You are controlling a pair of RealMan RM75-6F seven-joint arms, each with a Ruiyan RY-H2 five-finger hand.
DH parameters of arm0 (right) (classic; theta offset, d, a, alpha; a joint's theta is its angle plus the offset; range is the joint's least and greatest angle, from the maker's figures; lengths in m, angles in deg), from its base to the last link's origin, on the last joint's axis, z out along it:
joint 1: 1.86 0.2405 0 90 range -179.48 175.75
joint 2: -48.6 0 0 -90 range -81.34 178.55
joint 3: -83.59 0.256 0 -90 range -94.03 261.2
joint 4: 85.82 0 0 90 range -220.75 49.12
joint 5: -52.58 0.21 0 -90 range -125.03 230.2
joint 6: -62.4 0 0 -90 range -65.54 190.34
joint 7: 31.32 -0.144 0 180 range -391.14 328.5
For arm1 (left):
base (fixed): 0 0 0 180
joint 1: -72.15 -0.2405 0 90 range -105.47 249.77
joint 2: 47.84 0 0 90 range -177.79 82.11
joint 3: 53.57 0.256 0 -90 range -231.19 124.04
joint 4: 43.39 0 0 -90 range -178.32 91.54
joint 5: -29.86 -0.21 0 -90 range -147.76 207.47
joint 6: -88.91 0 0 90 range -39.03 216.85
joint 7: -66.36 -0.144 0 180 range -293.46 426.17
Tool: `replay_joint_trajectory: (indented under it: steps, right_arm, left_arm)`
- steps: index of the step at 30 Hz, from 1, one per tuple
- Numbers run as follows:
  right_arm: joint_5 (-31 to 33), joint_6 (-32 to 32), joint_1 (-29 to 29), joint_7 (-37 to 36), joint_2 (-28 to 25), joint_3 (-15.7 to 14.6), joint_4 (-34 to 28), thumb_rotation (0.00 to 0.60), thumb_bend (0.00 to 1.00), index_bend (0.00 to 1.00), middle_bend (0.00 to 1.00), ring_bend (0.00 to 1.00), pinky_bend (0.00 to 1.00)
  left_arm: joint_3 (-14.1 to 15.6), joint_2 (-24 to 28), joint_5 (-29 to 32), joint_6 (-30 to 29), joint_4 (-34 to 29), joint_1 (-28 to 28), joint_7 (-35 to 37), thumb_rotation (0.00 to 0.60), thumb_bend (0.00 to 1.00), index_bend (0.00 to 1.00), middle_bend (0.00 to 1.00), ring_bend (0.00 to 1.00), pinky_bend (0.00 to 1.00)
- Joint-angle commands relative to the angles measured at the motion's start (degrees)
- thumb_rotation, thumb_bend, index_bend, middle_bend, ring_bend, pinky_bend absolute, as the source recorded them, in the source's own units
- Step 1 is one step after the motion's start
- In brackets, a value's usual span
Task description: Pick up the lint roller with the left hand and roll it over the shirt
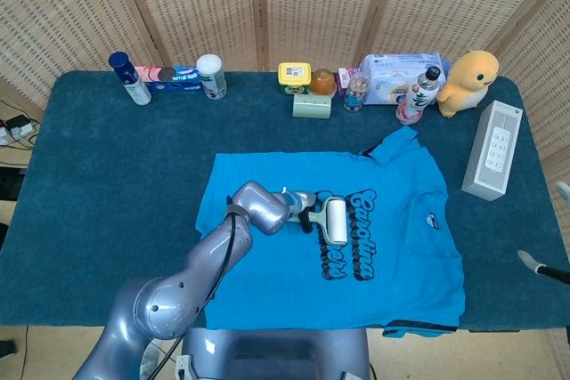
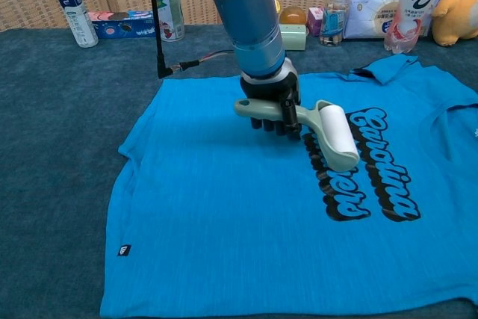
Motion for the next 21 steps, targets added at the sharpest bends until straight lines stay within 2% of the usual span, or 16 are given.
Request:
replay_joint_trajectory:
  steps: [1, 21]
  right_arm:
    - [-0.1, 0.2, -0.1, 0.3, 0.0, 0.0, -0.1, 0.6, 0.0, 0.06, 0.0, 0.0, 0.0]
    - [-0.1, 0.7, -0.1, 2.1, 0.3, -0.1, -0.8, 0.6, 0.0, 0.06, 0.0, 0.0, 0.0]
  left_arm:
    - [0.2, -0.2, -1.0, 1.1, 0.5, -0.4, -0.8, 0.6, 0.82, 0.97, 1.0, 0.97, 1.0]
    - [2.8, 5.3, -5.4, 4.7, -4.1, -5.9, -1.2, 0.6, 0.82, 0.97, 1.0, 0.97, 1.0]
